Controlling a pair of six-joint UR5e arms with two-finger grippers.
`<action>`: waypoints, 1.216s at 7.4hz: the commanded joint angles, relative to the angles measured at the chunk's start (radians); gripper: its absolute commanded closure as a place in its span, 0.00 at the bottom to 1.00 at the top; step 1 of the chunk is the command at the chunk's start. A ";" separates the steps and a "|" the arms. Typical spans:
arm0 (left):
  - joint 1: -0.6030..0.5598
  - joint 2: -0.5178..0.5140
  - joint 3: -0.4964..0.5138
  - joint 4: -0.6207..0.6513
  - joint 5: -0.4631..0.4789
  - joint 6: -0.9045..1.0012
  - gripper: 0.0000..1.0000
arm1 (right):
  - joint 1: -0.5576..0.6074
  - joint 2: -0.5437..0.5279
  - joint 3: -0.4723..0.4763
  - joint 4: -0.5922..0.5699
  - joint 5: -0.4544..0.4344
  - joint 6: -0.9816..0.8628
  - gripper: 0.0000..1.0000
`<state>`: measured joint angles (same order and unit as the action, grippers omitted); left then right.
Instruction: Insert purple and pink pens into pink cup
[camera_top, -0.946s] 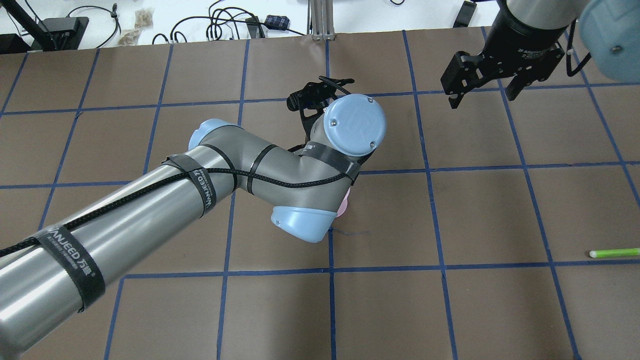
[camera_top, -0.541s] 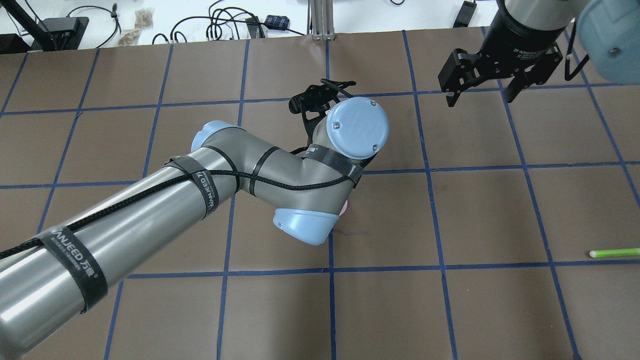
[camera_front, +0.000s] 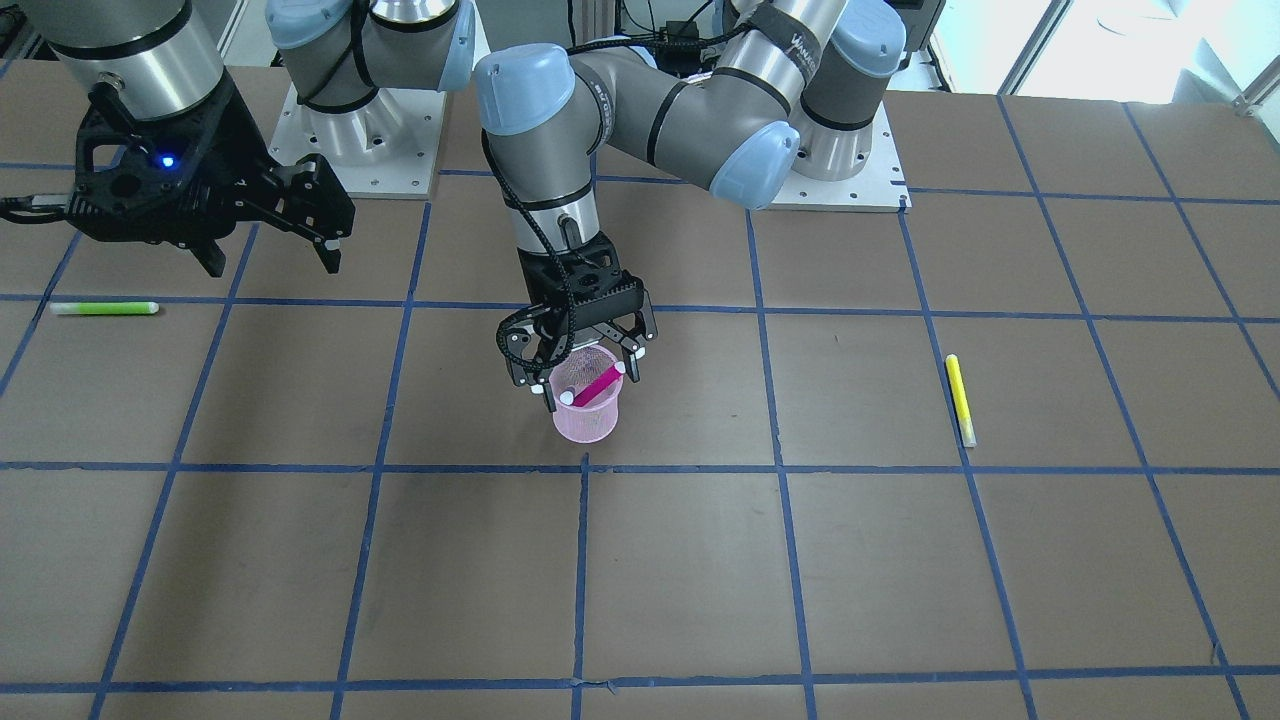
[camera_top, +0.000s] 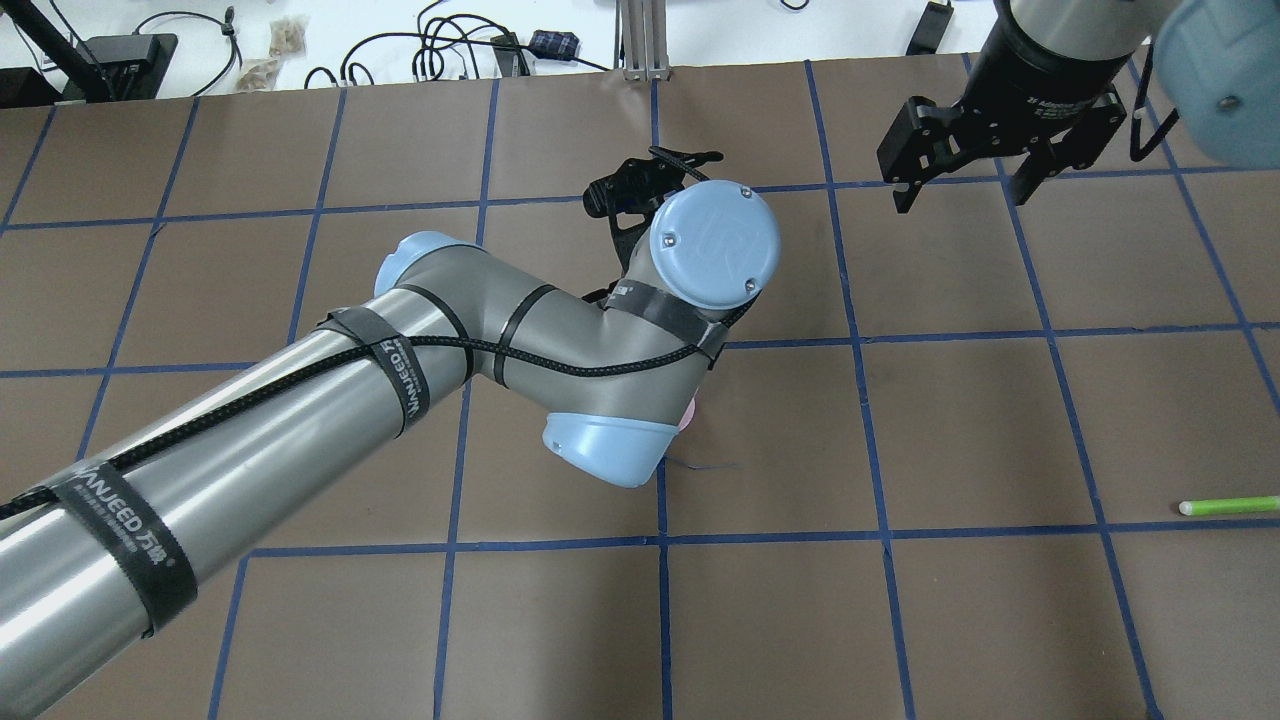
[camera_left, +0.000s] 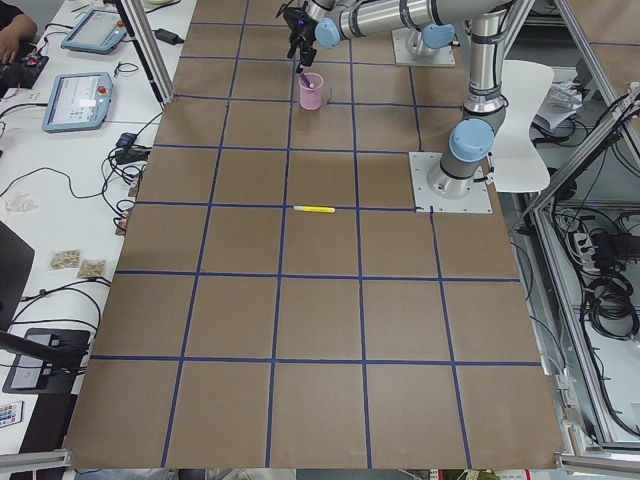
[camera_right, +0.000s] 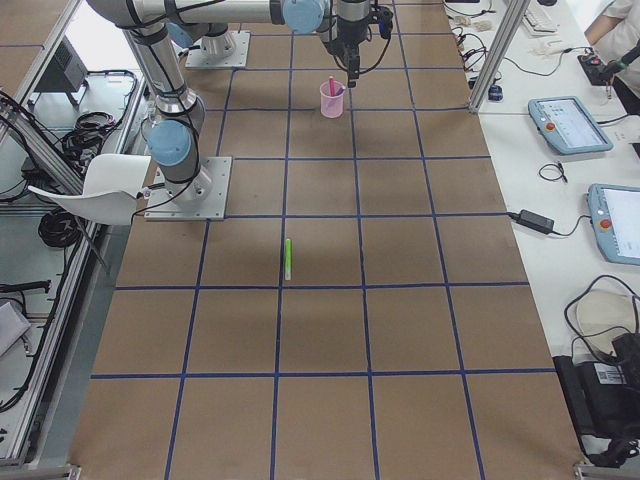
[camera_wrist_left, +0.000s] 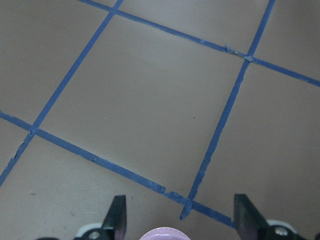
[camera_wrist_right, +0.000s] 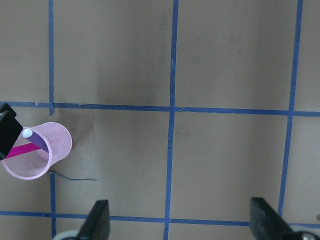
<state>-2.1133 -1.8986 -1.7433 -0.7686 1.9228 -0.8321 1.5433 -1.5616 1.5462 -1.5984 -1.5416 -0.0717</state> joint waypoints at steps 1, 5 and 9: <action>0.062 0.039 0.052 -0.043 -0.099 0.318 0.00 | 0.000 0.000 0.000 0.001 0.000 0.000 0.00; 0.406 0.122 0.176 -0.525 -0.423 0.484 0.00 | 0.000 0.000 0.000 0.001 0.000 0.000 0.00; 0.596 0.248 0.165 -0.754 -0.320 0.849 0.00 | 0.000 0.000 -0.003 0.003 -0.002 0.003 0.00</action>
<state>-1.5582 -1.7019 -1.5752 -1.4355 1.5694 -0.1133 1.5432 -1.5612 1.5428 -1.5945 -1.5429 -0.0719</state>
